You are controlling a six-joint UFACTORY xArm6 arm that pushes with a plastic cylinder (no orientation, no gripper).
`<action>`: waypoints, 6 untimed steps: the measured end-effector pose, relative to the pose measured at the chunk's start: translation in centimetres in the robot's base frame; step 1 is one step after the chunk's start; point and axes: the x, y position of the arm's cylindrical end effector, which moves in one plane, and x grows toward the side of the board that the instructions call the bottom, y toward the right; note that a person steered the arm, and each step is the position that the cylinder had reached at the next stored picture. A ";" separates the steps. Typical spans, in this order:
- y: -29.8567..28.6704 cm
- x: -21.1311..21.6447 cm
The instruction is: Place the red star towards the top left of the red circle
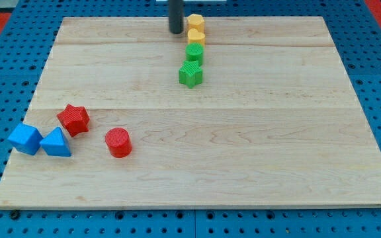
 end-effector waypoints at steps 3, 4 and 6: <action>-21.0 17.3; -15.3 19.7; -14.5 19.1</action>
